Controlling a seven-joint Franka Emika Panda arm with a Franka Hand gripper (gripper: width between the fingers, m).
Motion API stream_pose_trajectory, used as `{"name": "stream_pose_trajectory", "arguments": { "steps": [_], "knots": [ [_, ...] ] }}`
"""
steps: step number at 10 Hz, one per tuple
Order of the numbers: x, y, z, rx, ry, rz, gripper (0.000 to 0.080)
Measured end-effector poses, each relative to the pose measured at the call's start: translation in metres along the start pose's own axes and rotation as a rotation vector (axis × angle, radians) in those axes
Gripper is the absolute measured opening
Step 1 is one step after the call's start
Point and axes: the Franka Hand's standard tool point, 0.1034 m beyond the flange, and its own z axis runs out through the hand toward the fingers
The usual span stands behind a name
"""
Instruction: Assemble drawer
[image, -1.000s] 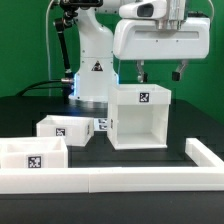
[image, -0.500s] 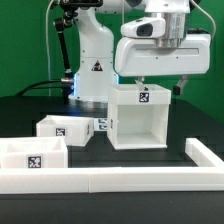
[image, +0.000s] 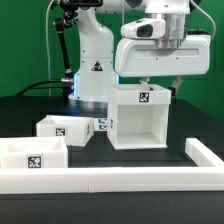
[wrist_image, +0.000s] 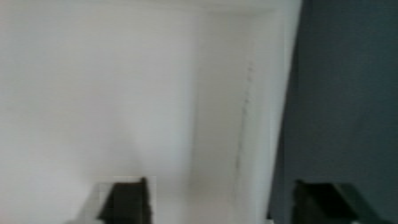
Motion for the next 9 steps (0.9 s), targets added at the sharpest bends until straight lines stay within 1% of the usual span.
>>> {"name": "stream_pose_trajectory", "arguments": {
  "steps": [1, 2, 3, 8, 9],
  "knots": [
    [0.0000, 0.0000, 0.0000, 0.000, 0.000, 0.000, 0.0105],
    [-0.0001, 0.0000, 0.0000, 0.000, 0.000, 0.000, 0.0105],
    [0.0001, 0.0001, 0.0000, 0.000, 0.000, -0.001, 0.0037],
    [0.0000, 0.0001, 0.0000, 0.000, 0.000, -0.001, 0.0037],
    [0.0027, 0.0030, -0.0001, 0.000, -0.003, 0.012, 0.0037]
  ]
}}
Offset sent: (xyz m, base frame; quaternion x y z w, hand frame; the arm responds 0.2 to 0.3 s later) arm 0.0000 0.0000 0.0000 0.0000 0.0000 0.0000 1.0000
